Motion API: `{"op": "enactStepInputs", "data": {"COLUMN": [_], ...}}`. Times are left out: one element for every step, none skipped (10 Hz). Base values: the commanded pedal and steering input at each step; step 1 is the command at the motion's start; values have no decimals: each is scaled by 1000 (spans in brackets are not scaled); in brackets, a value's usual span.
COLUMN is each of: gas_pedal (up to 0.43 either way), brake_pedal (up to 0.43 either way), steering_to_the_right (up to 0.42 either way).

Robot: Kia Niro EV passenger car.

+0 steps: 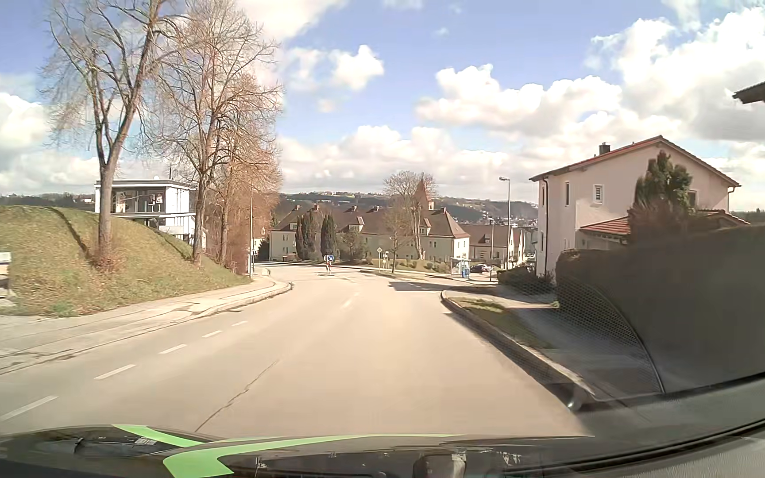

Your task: Follow the waypoints while adhering to traffic rules and regulations

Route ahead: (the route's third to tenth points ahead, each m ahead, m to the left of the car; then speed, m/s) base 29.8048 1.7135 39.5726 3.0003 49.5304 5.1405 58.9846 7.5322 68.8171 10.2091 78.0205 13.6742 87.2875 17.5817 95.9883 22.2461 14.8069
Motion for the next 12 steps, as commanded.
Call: {"op": "enactStepInputs", "data": {"gas_pedal": [0,0,0,0,0,0,0,0,0,0,0,0], "brake_pedal": [73,91,116,134,140,146,152,165,171,165,165,165], "steering_to_the_right": [0,0,-2,-2,-3,-3,-3,-7,-9,-9,-10,-14]}}
